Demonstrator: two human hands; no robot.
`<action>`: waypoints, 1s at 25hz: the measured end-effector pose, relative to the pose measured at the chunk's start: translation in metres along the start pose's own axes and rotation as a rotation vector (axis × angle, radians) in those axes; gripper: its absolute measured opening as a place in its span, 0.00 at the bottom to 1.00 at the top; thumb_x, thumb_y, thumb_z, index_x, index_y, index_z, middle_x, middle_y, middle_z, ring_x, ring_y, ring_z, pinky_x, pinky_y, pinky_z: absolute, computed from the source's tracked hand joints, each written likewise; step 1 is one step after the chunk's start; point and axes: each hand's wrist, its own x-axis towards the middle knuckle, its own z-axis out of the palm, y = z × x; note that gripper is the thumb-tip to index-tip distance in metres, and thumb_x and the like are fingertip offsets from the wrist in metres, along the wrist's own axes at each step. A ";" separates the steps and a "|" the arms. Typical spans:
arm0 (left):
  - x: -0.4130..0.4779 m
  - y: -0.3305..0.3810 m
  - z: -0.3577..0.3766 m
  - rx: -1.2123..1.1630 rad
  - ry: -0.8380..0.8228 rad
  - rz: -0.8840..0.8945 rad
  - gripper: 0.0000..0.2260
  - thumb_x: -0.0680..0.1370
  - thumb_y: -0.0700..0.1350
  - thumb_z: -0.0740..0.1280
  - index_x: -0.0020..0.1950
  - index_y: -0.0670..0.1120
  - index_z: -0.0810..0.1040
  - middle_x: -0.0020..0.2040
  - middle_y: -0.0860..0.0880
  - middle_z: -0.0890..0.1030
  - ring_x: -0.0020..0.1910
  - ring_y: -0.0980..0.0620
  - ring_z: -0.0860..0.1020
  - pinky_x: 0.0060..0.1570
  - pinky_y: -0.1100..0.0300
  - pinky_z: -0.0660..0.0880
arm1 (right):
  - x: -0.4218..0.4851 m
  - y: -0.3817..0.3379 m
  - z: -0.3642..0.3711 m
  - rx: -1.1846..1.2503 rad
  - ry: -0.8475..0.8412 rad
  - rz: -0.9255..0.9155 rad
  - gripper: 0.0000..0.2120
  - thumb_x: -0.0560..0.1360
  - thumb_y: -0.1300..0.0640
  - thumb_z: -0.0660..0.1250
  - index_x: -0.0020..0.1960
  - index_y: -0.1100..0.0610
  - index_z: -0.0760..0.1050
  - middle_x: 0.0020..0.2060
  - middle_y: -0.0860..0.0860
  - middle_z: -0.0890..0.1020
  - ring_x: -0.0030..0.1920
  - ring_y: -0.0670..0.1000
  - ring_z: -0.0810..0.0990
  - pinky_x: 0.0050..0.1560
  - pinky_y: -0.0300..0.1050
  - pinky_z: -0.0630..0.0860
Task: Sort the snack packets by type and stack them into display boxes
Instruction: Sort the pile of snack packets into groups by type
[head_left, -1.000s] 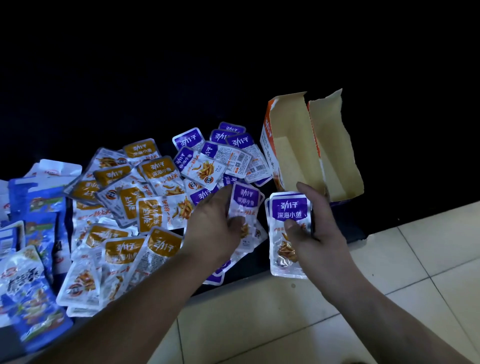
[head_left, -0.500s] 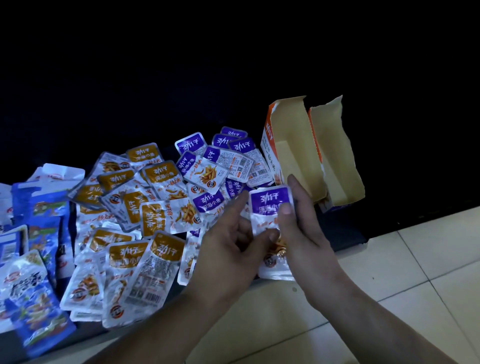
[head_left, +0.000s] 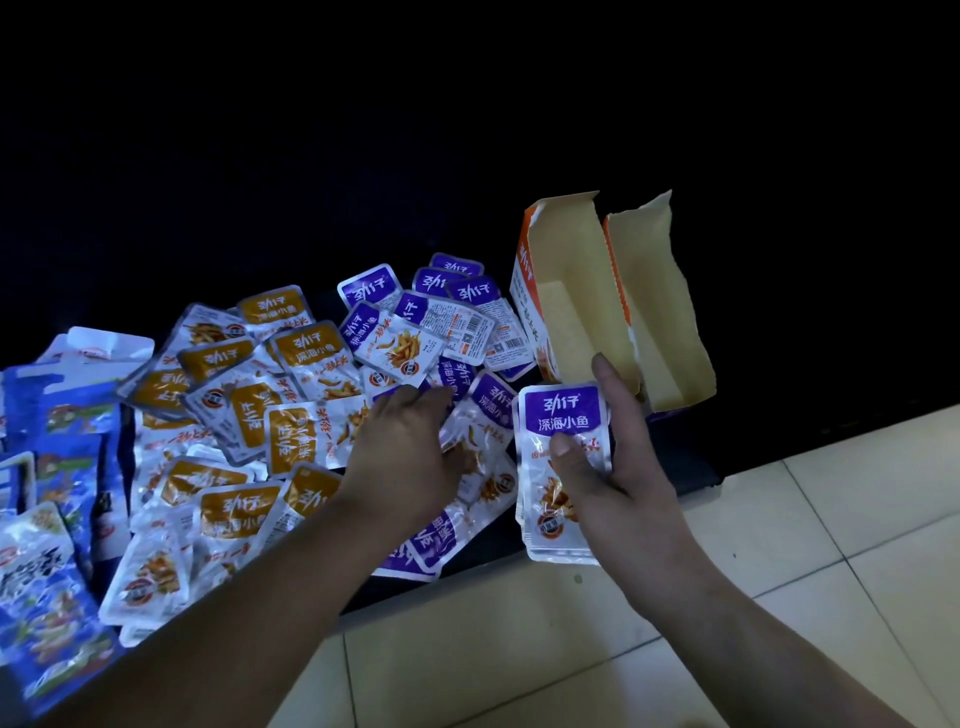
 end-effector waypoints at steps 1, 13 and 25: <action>-0.002 0.000 -0.006 -0.039 0.013 -0.014 0.12 0.74 0.46 0.75 0.55 0.49 0.79 0.49 0.47 0.79 0.49 0.43 0.79 0.42 0.57 0.74 | 0.000 0.000 -0.002 0.001 -0.003 -0.008 0.31 0.82 0.53 0.66 0.67 0.19 0.59 0.54 0.26 0.80 0.56 0.37 0.82 0.57 0.44 0.81; -0.059 0.065 -0.012 -0.928 -0.033 -0.058 0.29 0.82 0.45 0.70 0.78 0.63 0.64 0.62 0.60 0.83 0.59 0.60 0.82 0.58 0.55 0.81 | 0.001 -0.018 0.014 0.125 0.042 -0.104 0.24 0.84 0.51 0.59 0.75 0.32 0.59 0.50 0.12 0.70 0.53 0.23 0.76 0.48 0.23 0.74; -0.033 0.108 0.021 -0.968 -0.184 0.078 0.34 0.80 0.57 0.59 0.80 0.72 0.42 0.80 0.68 0.57 0.77 0.65 0.63 0.72 0.51 0.71 | 0.012 -0.023 -0.042 0.069 0.009 -0.082 0.33 0.83 0.54 0.64 0.73 0.23 0.55 0.59 0.31 0.80 0.53 0.31 0.81 0.47 0.29 0.78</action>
